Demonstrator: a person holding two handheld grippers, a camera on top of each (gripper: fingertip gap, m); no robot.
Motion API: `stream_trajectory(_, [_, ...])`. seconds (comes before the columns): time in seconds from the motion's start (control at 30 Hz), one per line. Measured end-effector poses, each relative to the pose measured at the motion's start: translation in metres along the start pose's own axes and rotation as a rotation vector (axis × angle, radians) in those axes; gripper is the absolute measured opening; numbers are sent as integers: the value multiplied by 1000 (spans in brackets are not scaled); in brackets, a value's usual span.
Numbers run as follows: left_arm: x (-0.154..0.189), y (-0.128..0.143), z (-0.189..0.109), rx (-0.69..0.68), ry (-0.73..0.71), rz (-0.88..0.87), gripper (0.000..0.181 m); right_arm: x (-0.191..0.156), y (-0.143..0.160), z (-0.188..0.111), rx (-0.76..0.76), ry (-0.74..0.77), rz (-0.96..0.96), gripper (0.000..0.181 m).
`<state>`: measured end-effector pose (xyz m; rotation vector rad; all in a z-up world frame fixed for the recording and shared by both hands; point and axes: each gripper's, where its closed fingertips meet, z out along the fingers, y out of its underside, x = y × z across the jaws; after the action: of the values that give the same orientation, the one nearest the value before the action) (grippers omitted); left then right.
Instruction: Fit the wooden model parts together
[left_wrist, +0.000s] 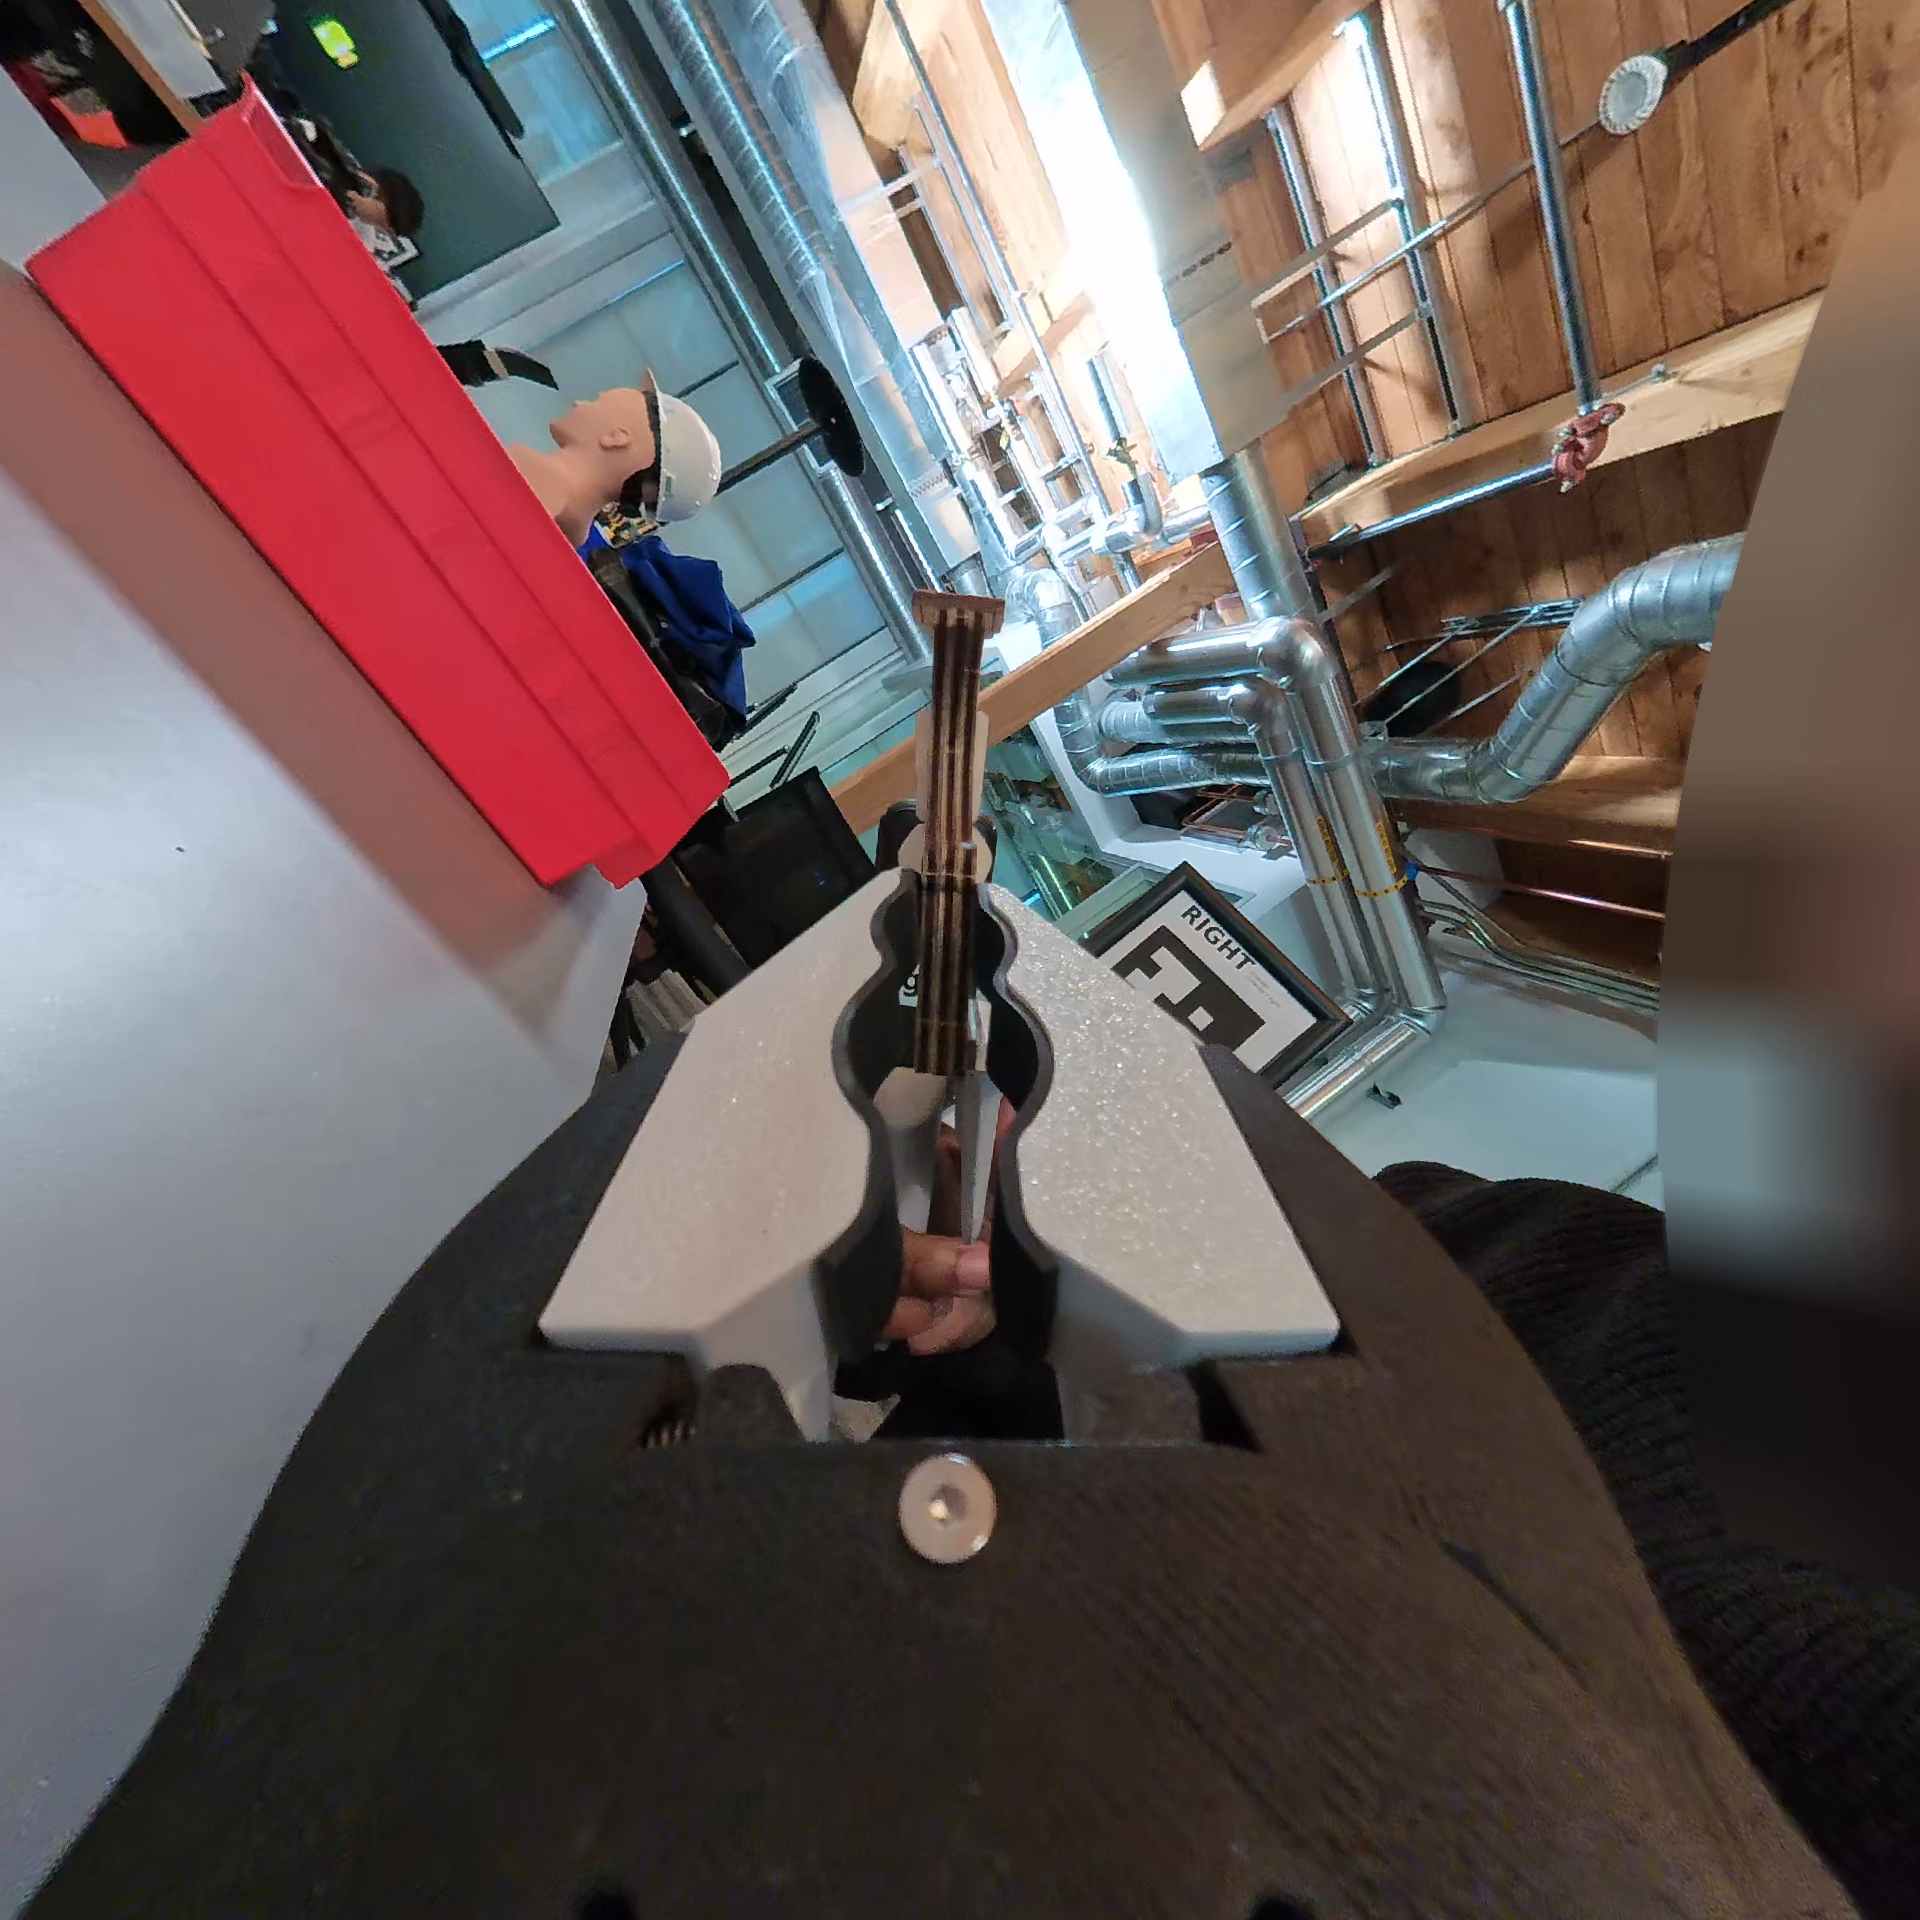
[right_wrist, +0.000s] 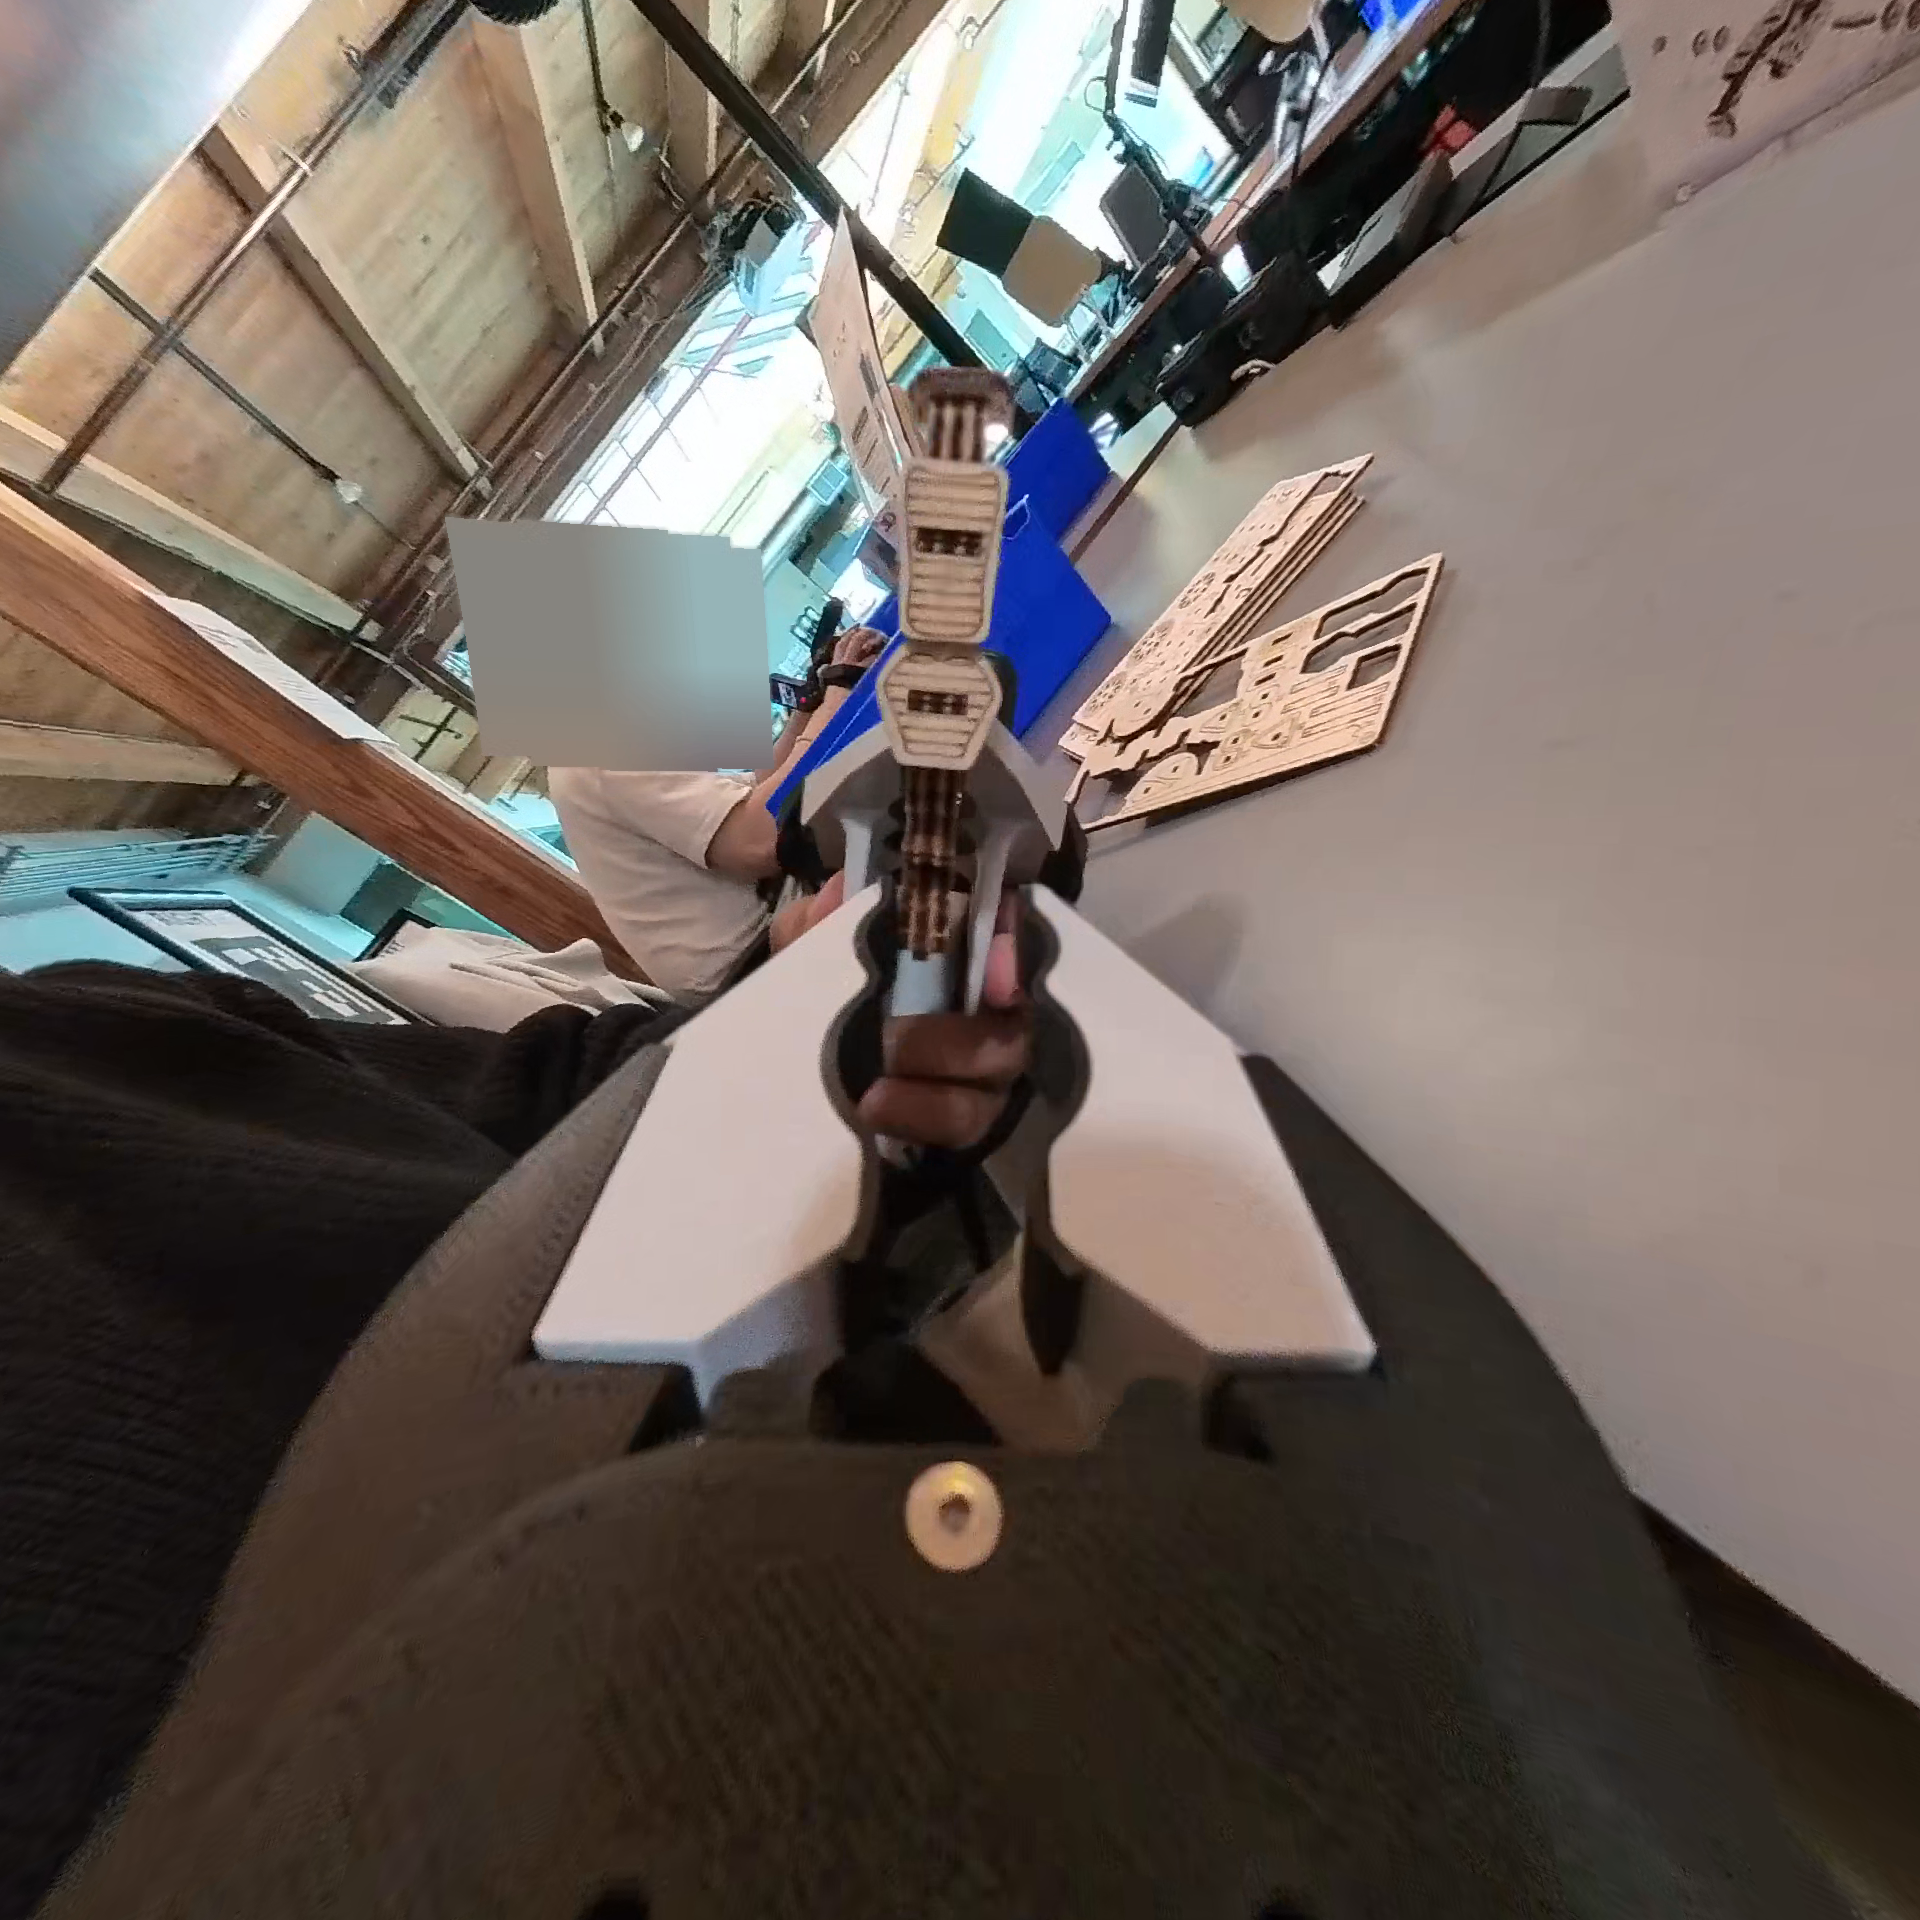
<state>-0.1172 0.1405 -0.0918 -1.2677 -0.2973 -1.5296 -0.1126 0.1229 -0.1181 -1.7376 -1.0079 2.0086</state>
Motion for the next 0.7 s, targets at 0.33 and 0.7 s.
stream_trajectory(0.33, [-9, -4, -2, -7, -29, -7, 20, -2, 5, -1, -35, -41, 21, 8])
stream_trajectory(0.7, [-7, 6, 2, -121, 3, 23, 19, -4, 11, 0, -65, -72, 59, 8])
